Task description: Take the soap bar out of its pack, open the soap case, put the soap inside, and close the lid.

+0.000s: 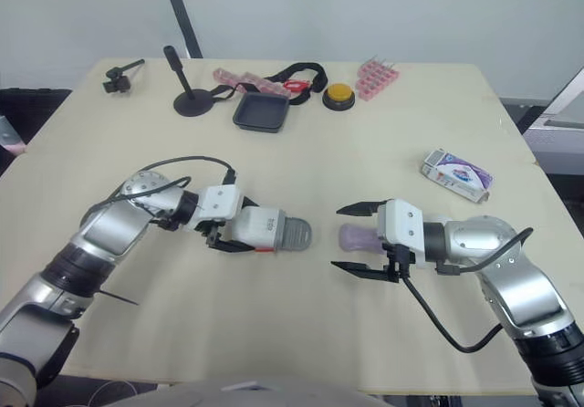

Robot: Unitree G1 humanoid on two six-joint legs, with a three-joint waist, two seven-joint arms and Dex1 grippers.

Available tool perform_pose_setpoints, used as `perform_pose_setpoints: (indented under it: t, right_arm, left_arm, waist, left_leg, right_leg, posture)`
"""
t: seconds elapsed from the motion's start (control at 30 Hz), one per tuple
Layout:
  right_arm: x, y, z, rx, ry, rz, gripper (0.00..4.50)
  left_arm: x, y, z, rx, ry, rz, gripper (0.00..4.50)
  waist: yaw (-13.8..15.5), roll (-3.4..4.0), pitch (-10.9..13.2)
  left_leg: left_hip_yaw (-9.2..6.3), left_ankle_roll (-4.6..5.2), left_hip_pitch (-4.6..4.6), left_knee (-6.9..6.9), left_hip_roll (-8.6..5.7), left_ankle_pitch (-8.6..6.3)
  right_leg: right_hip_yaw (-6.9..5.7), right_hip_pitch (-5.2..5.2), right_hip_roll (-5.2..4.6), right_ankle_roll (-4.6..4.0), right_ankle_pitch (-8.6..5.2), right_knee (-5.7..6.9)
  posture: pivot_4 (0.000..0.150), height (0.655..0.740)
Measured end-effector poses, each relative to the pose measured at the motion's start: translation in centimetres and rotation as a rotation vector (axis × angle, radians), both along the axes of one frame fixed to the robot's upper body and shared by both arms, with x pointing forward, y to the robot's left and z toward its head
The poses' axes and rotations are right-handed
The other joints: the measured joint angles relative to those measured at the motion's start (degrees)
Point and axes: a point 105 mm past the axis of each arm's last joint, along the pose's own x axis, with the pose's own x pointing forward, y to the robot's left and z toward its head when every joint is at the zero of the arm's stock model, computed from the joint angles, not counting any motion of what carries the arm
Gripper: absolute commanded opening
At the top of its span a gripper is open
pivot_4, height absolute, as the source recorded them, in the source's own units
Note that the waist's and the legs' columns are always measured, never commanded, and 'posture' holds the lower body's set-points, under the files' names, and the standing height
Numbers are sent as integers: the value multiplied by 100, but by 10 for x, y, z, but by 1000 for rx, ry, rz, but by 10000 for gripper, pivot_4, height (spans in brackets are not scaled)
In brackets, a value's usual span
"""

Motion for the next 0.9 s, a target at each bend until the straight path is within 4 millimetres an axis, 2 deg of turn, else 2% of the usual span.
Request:
perform_pose_setpoints:
  t: [0.13, 0.27, 0.5, 0.67, 0.8, 0.9]
  right_arm:
    - [0, 1, -2, -7, 3, 2, 44634]
    - [-1, 3, -3, -10, 6, 8, 44634]
    - [0, 4, -4, -11, 6, 16, 44634]
    - [1, 5, -2, -9, 0, 25, 44634]
    - [3, 4, -4, -7, 8, 23, 44634]
    - [4, 4, -4, -6, 9, 24, 44634]
  left_arm:
    - [-3, 22, -3, 38, 14, 46, 34619]
    - [-6, 34, -2, 49, 16, 71, 34619]
    - [-15, 70, 16, 77, -8, 122, 34619]
    - [-19, 71, 21, -1, 18, 125, 34619]
    - [-20, 81, 9, -22, 68, 154, 34619]
    - [-15, 81, 0, -84, 94, 185, 34619]
  waist:
    - [0, 1, 1]
    - [16, 1, 1]
    - [-22, 2, 1]
    - [-16, 2, 1]
    - [-49, 2, 1]
    - [-47, 2, 1]
  left_leg:
    - [-1, -2, -1, -2, 0, 1]
    - [-2, -2, -2, -2, -1, 1]
    - [-3, -5, -1, -9, -1, 2]
    - [-3, -5, -1, -10, -3, 2]
    - [-3, -5, -1, -10, -2, 2]
    - [-3, -4, -2, -10, -3, 3]
  right_leg:
    - [-4, 0, -3, 0, 0, -3]
    - [-7, 1, -6, 0, 0, -4]
    - [-11, 1, -6, 0, 0, -9]
    - [-13, 2, -10, 0, 0, -9]
    - [-13, 2, -9, -1, 0, -8]
    - [-15, 2, -12, -1, 0, -8]
  posture:
    - [1500, 7400]
    - [1500, 7400]
    - [1500, 7400]
    - [1500, 7400]
    - [1500, 7400]
    - [1500, 7400]
